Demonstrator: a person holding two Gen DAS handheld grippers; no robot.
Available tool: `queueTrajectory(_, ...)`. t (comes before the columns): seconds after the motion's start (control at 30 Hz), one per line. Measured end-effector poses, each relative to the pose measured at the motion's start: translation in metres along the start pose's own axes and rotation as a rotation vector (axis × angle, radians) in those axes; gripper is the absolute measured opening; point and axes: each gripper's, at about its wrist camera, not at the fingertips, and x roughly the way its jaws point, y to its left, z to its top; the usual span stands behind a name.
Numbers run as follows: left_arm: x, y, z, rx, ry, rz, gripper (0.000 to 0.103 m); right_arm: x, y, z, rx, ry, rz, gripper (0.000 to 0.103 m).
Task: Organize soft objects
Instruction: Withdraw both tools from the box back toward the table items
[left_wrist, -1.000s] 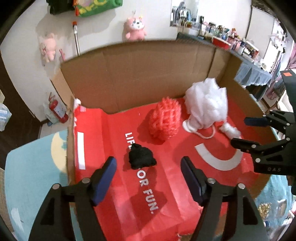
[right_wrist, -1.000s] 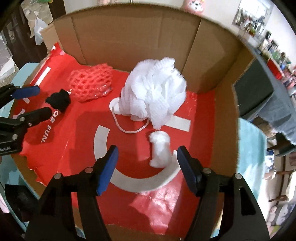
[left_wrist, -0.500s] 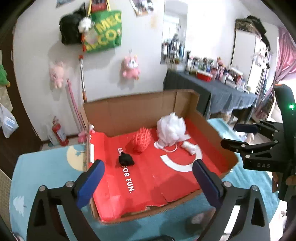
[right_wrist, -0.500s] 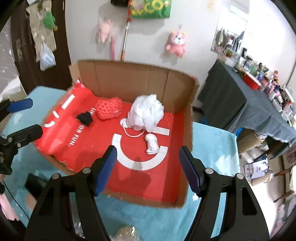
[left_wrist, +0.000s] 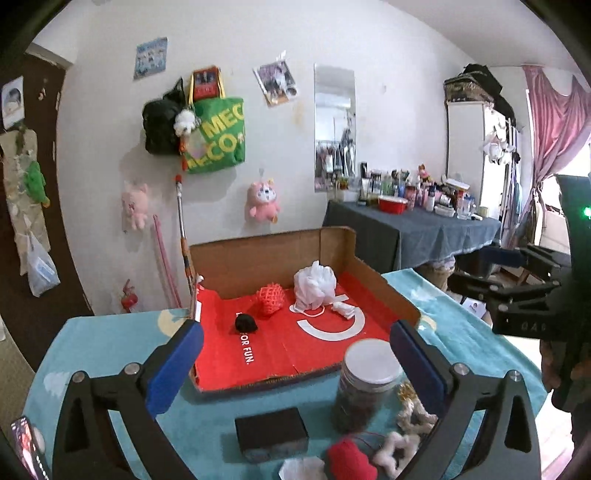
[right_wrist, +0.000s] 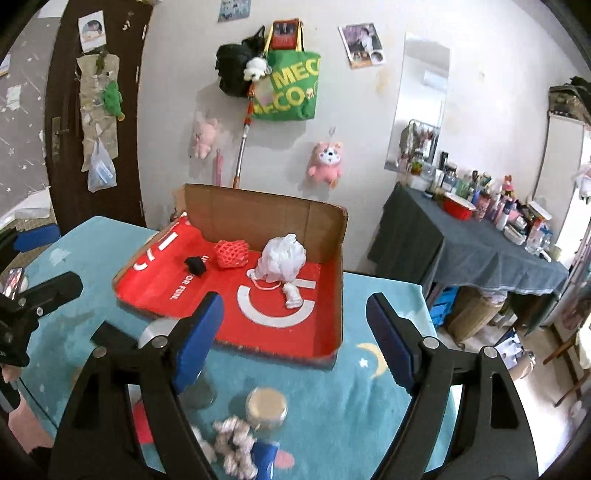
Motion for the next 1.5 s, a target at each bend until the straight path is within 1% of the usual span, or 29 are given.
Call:
queueTrajectory(0.1, -0.019, -0.006, -0.010, -0.011, -0.026, -0.006, 0.103, -0.021, 0.005, -0.019, 0.020, -0.042, 0.020, 0.080)
queueTrajectory(0.2, -0.032, -0.007, -0.019, -0.039, -0.028, -0.023, 0.103, -0.041, 0.011, -0.034, 0.038, -0.086, 0.016, 0.091)
queueTrajectory(0.3, -0.047, -0.009, -0.021, -0.044, -0.042, -0.020, 0.103, -0.061, 0.017, -0.044, 0.038, -0.133, -0.001, 0.093)
queueTrajectory(0.43, -0.067, -0.013, -0.019, -0.041, -0.068, -0.020, 0.103, -0.079, 0.019, -0.049, 0.055, -0.159, 0.012, 0.095)
queueTrajectory(0.5, -0.077, -0.015, -0.019, -0.036, -0.083, -0.025, 0.103, -0.086, 0.022, -0.051, 0.051, -0.157, 0.007, 0.095)
queueTrajectory(0.57, -0.082, -0.018, -0.020, -0.022, -0.095, -0.022, 0.103, -0.094, 0.026, -0.055, 0.037, -0.166, 0.003, 0.095)
queueTrajectory(0.63, -0.082, -0.021, -0.027, -0.022, -0.091, -0.020, 0.103, -0.099, 0.030, -0.060, 0.028, -0.181, -0.011, 0.095)
queueTrajectory(0.77, -0.074, -0.023, -0.049, -0.055, -0.051, -0.038, 0.103, -0.097, 0.037, -0.077, 0.037, -0.157, -0.004, 0.095)
queueTrajectory(0.9, -0.063, -0.025, -0.078, -0.077, -0.008, -0.032, 0.103, -0.085, 0.041, -0.100, 0.046, -0.112, -0.006, 0.095)
queueTrajectory(1.07, -0.044, -0.025, -0.106, -0.104, 0.070, -0.048, 0.103, -0.071, 0.047, -0.128, 0.043, -0.084, -0.034, 0.095)
queueTrajectory(1.13, -0.036, -0.026, -0.117, -0.114, 0.102, -0.049, 0.103, -0.066, 0.047, -0.136, 0.052, -0.071, -0.030, 0.095)
queueTrajectory(1.23, -0.027, -0.026, -0.129, -0.124, 0.139, -0.052, 0.103, -0.057, 0.042, -0.147, 0.089, -0.042, -0.022, 0.095)
queueTrajectory(1.37, -0.017, -0.025, -0.141, -0.128, 0.181, -0.049, 0.103, -0.045, 0.036, -0.160, 0.117, -0.002, -0.039, 0.095)
queueTrajectory(1.43, -0.012, -0.024, -0.145, -0.133, 0.200, -0.047, 0.103, -0.039, 0.034, -0.163, 0.131, 0.022, -0.021, 0.095)
queueTrajectory(1.5, -0.007, -0.021, -0.149, -0.140, 0.217, -0.044, 0.103, -0.032, 0.033, -0.167, 0.136, 0.050, -0.022, 0.095)
